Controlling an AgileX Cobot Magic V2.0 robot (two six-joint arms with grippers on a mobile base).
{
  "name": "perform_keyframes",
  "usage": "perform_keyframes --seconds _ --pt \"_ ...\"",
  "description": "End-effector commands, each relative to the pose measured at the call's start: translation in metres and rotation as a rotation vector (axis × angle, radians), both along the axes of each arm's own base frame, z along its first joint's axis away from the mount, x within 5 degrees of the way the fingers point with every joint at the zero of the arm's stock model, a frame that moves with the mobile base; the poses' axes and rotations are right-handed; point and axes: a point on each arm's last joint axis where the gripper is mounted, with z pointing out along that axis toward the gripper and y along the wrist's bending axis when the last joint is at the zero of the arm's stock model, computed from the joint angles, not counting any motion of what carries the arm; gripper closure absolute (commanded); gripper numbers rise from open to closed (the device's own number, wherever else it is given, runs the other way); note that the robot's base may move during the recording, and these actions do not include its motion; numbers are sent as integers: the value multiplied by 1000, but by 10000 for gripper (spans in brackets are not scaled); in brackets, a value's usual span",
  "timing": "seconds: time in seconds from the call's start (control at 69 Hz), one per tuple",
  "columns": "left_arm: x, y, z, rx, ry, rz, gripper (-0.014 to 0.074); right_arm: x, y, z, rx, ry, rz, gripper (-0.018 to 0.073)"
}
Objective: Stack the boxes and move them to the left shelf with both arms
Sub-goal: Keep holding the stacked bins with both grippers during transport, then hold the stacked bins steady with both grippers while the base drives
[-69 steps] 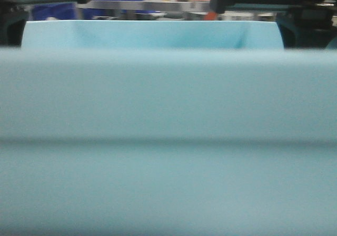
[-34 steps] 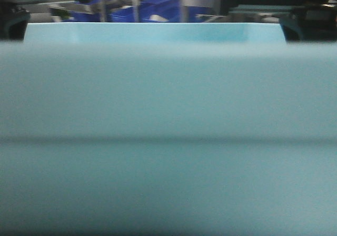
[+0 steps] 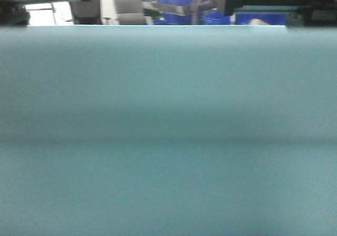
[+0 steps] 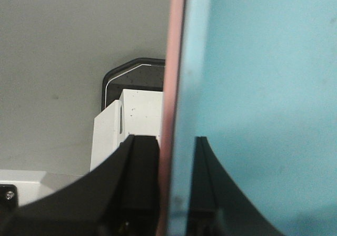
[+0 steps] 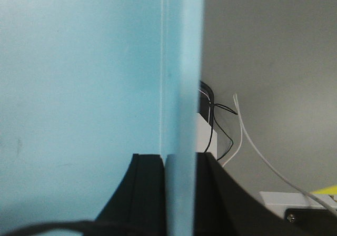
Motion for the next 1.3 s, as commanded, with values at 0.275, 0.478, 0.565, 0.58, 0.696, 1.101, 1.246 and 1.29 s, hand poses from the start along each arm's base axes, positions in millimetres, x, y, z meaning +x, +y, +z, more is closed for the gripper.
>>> perform_keyframes --seconds 0.275,0.478,0.565,0.58,0.696,1.101,1.246,1.29 --pt "-13 5 16 -16 65 6 606 -3 -4 17 23 -42 9 503" --pt "-13 5 16 -18 64 6 606 -3 -4 17 23 -43 9 503" --pt "-13 5 16 -17 66 6 606 -3 -4 17 23 -43 9 503" --pt "-13 5 16 -17 66 6 606 -3 -4 17 23 -43 9 503" --pt "-13 5 16 -17 66 6 606 -3 -4 17 23 -43 9 503" --pt "-13 5 16 -18 67 6 606 -3 -4 17 22 -44 9 503" --pt "-13 5 16 -18 67 6 606 -3 -4 17 22 -44 9 503" --pt "-13 5 16 -18 67 6 606 -3 -4 17 22 -44 9 503"
